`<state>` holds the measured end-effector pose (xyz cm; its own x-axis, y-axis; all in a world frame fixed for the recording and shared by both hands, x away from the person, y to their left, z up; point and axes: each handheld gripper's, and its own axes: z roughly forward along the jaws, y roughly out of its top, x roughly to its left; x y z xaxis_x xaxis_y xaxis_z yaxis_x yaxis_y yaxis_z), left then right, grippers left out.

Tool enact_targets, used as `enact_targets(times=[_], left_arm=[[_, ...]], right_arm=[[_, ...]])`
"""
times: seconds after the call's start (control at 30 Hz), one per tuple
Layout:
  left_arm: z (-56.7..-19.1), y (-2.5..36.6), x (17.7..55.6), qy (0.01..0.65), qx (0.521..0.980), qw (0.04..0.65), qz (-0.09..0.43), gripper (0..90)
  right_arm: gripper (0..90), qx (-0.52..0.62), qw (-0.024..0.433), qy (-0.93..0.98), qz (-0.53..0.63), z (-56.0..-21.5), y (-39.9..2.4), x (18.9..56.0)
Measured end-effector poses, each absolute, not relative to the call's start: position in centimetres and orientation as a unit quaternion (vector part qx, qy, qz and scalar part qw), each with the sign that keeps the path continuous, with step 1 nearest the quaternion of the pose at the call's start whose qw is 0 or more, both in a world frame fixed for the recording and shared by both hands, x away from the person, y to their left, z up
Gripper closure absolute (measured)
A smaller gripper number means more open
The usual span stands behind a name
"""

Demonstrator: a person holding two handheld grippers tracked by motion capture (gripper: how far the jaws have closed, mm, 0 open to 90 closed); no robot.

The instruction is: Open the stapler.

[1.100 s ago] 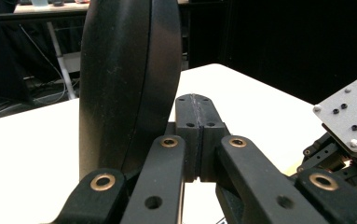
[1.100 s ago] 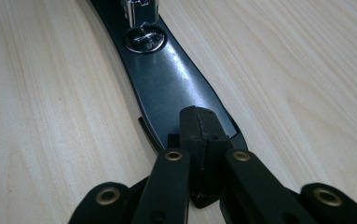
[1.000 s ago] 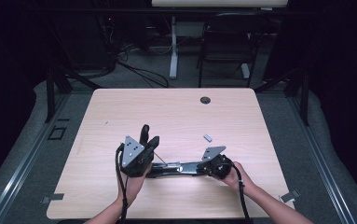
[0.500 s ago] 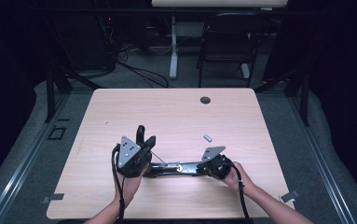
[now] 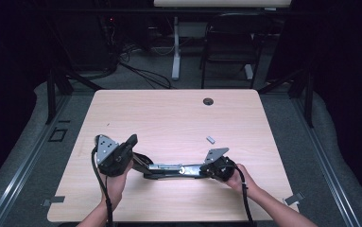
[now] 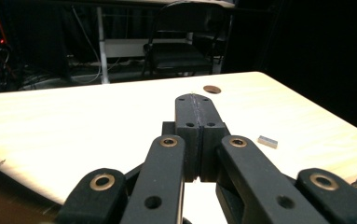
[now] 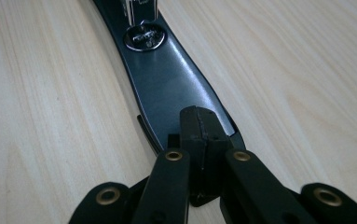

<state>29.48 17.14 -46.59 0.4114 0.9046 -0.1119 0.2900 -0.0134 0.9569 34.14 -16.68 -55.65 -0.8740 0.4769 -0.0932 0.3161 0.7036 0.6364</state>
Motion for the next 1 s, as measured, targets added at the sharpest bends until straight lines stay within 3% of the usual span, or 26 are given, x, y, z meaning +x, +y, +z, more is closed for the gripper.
enact_targets(times=[0.3,0.43,0.67,0.8,1.0], left_arm=[[-46.8,17.4,30.0,0.464,0.658,0.524,0.276,89.6],[-46.7,17.2,30.2,0.450,0.680,0.517,0.261,83.7],[-46.2,17.0,30.5,0.435,0.709,0.507,0.225,60.1],[-45.5,17.1,30.5,0.426,0.716,0.504,0.227,45.2],[-44.6,18.1,30.5,0.428,0.709,0.506,0.240,30.8]], right_arm=[[90.0,0.216,0.126,0.916,0.313,-55.6,-16.7,34.2],[90.0,0.221,0.122,0.916,0.313,-55.6,-16.8,34.3],[85.5,0.226,0.116,0.919,0.301,-55.3,-16.8,34.2],[75.9,0.230,0.110,0.922,0.291,-55.1,-16.8,34.4],[59.7,0.233,0.110,0.926,0.277,-54.5,-17.0,34.6]])
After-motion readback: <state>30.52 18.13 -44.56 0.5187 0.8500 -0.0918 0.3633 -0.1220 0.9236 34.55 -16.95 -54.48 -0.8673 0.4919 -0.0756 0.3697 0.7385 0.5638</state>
